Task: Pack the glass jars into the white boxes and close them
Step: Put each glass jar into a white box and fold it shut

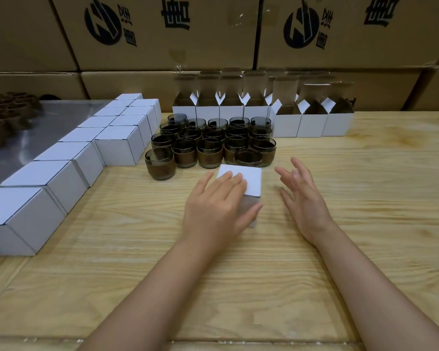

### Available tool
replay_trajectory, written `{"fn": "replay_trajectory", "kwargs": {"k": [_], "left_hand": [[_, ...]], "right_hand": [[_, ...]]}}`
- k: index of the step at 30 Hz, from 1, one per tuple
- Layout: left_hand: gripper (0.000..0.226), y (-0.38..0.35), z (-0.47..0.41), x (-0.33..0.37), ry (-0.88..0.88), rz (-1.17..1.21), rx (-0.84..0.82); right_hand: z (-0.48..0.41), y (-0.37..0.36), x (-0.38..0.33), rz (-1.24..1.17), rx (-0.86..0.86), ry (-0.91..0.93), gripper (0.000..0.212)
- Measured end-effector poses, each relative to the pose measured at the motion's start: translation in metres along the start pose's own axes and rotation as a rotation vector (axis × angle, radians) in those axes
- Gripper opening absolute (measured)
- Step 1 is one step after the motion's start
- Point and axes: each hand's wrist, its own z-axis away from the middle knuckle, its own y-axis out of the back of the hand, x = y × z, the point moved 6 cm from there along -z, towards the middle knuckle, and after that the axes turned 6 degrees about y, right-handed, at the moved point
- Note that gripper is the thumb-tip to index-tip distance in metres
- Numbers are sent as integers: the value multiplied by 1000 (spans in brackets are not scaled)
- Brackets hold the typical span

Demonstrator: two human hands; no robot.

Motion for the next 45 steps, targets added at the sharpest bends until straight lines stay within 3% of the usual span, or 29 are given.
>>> {"fn": "replay_trajectory", "kwargs": {"k": [4, 10, 18, 24, 30, 37, 41, 43, 45], "left_hand": [[36, 32, 23, -49, 11, -125, 61], [40, 62, 53, -154, 333, -270, 90], [20, 42, 39, -217, 499, -295, -83], [23, 23, 22, -234, 563, -319, -195], [38, 10, 12, -240, 625, -350, -295], [42, 11, -8, -233, 727, -280, -285], [32, 20, -26, -165, 624, -46, 11], [17, 6, -25, -116, 571, 147, -19], [10, -17, -16, -76, 567, 273, -150]], "right_hand": [[0, 3, 0, -16, 26, -14, 63], [-2, 5, 1, -23, 48, -29, 49], [-4, 8, 3, -50, 80, -33, 47], [-4, 8, 4, -44, 73, -32, 46], [-5, 8, 5, -39, 66, -31, 41], [-5, 4, 4, -4, 49, -27, 36], [-6, 6, 7, 48, 52, -30, 34], [-6, 6, 7, 67, 54, -37, 35], [-5, 7, 8, 87, 55, -42, 34]]}}
